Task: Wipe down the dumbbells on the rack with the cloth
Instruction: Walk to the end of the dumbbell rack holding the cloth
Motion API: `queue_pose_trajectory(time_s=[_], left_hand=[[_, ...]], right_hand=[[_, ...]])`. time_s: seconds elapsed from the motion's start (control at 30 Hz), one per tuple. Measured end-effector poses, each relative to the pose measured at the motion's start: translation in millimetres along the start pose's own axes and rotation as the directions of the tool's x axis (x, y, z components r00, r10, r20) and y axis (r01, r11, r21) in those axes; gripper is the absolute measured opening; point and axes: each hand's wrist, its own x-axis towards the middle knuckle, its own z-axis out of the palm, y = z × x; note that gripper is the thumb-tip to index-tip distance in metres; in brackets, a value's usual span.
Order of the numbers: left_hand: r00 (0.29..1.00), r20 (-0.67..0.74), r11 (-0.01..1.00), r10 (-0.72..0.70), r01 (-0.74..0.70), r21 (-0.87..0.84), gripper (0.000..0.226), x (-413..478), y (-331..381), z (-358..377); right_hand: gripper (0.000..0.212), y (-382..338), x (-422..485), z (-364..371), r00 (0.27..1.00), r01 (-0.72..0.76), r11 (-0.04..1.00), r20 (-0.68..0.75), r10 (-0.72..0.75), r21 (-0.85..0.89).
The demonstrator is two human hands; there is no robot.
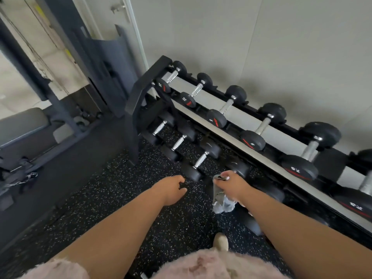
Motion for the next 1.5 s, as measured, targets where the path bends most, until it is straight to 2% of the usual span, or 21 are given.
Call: queue_pose_trajectory(time_s=[0.03,0.17,0.33,0.47,0.6,0.8,0.97,1.17,1.5], left_hand=[[1.000,-0.010,1.000,-0.016,0.016,-0.011,0.055,8.0,1.9,-8.7],[0.998,-0.025,0.998,-0.062,0.061,-0.026,0.055,33.6,8.6,-34.8],[0.993,-0.042,0.992,-0.113,0.110,-0.070,0.056,52.6,1.8,-58.6],[0.986,-0.055,0.983,-0.160,0.155,-0.097,0.055,59.7,-23.5,-84.0],[0.978,-0.063,0.972,-0.200,0.190,-0.138,0.053,77.2,-62.6,-110.3],[0.984,-0.066,0.973,-0.166,0.153,-0.176,0.052,116.7,-121.4,-160.4],[0.989,-0.076,0.981,-0.128,0.115,-0.153,0.052,149.3,-183.2,-219.3],[0.989,-0.092,0.990,-0.118,0.109,-0.093,0.053,180.5,-252.0,-281.8],[0.994,-0.057,0.987,-0.091,0.083,-0.134,0.051,226.9,-298.4,-322.9]], right_hand=[[0.042,-7.7,12.0,-5.8,1.000,-0.003,1.000,-0.001,0.003,0.013],[0.035,-32.3,49.7,-24.0,0.995,-0.035,0.997,0.093,0.029,0.066],[0.021,-64.4,91.8,-26.5,0.981,0.012,0.973,0.190,0.034,-0.232],[0.021,-98.6,118.9,-6.6,0.977,0.072,0.955,0.215,-0.009,-0.288],[0.010,-136.2,143.8,15.9,0.980,0.104,0.953,0.192,-0.049,-0.286],[0.016,-210.3,186.9,44.6,0.982,0.141,0.941,0.165,-0.093,-0.309],[0.017,-271.4,219.3,80.2,0.990,0.111,0.949,0.113,-0.081,-0.296],[0.021,-335.7,249.5,125.1,0.995,0.101,0.976,0.043,-0.094,-0.195],[0.031,-387.4,291.3,138.2,0.991,0.108,0.988,-0.062,-0.115,-0.111]])
